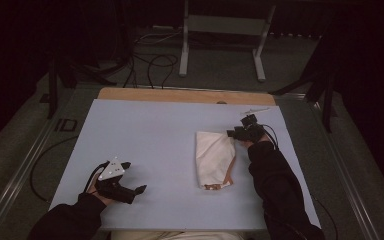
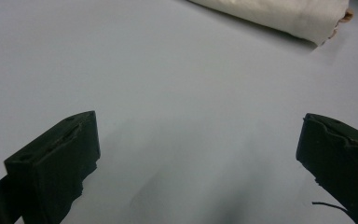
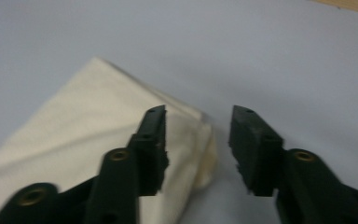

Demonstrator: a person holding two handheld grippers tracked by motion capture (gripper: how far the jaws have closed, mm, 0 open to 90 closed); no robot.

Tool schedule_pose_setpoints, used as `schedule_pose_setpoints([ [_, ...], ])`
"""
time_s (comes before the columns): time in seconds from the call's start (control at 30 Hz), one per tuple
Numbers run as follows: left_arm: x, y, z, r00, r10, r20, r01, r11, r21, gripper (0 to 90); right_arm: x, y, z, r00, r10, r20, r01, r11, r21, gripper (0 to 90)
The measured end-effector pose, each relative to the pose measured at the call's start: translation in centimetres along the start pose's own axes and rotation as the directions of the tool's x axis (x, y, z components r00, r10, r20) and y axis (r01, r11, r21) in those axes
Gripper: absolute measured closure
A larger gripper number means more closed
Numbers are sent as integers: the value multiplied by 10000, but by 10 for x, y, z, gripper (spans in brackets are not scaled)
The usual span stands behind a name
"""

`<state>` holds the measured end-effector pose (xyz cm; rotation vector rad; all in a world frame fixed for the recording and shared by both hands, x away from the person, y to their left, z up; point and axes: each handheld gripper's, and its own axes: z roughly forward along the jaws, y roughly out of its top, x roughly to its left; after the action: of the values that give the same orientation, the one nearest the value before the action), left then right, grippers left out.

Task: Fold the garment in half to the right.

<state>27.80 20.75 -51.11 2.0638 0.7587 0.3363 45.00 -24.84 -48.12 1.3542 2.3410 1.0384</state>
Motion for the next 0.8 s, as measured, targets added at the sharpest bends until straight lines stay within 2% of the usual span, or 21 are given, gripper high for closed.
schedule_pose_setpoints([
  [0.13, 0, 0, 0, 10000, 20, -12, -20, 10000, 13, 4, 3, 8, 6, 10000, 32, 3, -32, 9999, -106, 529],
  [0.17, 0, 0, 0, 10000, 22, -13, -22, 10000, 6, 4, 7, 12, 11, 9999, -111, 12, 111, 9999, 2, 550],
  [0.3, 0, 0, 0, 10000, 22, -15, -22, 10000, -4, 3, 11, 13, 19, 9998, -154, -101, 156, 9996, 222, 541],
  [0.4, -1, 0, 0, 10000, 22, -26, -22, 10000, -9, 4, 13, 9, 24, 9995, -305, -35, 307, 9984, 470, 559],
  [0.53, -1, 0, 0, 10000, 40, -2, -40, 10000, 11, 4, 8, -2, 25, 9992, -342, 192, 324, 9956, 878, 631],
  [0.67, -1, 0, 0, 10000, 59, 12, -59, 10000, 52, 3, 3, -7, 25, 9997, -250, -7, 248, 9911, 1310, 648],
  [0.8, -1, 0, 1, 10000, 43, 14, -43, 10000, 38, 3, 2, -8, 28, 9995, -297, -111, 310, 9878, 1524, 715],
])
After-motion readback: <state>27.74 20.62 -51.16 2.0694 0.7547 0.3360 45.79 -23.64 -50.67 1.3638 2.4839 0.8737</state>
